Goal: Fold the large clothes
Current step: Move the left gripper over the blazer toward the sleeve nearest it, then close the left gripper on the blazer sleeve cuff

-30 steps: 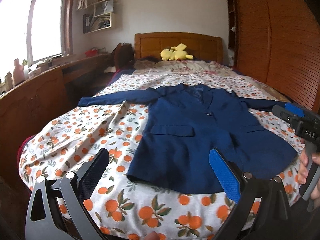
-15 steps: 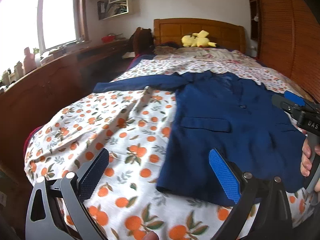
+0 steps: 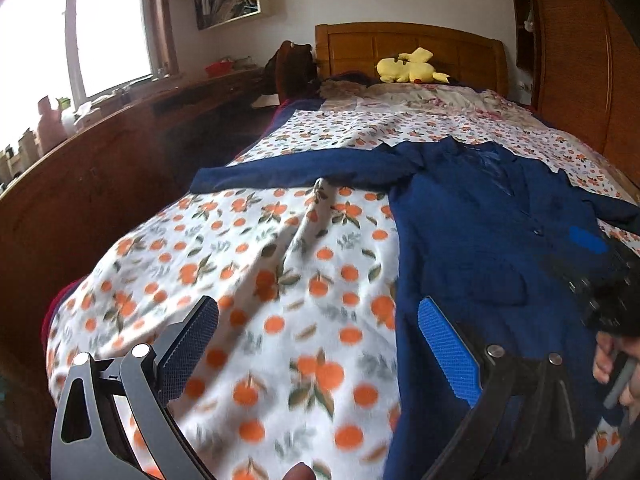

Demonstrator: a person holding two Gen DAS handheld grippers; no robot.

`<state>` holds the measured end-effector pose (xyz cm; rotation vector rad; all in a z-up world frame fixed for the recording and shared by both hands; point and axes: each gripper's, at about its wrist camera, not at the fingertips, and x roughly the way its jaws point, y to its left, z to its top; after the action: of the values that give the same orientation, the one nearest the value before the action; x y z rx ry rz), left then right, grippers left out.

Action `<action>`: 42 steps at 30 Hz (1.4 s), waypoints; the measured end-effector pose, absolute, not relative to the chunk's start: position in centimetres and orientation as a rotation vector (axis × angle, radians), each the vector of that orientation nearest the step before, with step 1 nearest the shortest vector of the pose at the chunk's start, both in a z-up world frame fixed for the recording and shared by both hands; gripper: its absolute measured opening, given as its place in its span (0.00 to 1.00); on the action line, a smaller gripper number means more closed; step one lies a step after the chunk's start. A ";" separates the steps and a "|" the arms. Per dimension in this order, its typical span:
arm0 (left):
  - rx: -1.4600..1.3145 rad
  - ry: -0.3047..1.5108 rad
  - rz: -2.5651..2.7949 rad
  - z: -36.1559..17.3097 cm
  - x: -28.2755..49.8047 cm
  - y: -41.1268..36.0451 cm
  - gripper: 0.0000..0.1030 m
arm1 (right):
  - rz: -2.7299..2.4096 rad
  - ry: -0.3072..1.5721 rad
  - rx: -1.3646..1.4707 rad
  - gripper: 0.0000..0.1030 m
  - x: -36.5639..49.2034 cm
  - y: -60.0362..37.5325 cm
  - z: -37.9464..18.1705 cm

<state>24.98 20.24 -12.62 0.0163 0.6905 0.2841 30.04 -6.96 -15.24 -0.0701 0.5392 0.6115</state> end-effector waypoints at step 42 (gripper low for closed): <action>-0.438 0.886 0.266 -22.0 57.7 36.5 0.66 | 0.511 0.539 -0.022 0.93 33.4 -10.1 -14.7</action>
<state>57.70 36.53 -21.98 -0.4385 0.8856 0.2662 33.35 -10.13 -14.70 -0.0220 0.5387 0.5112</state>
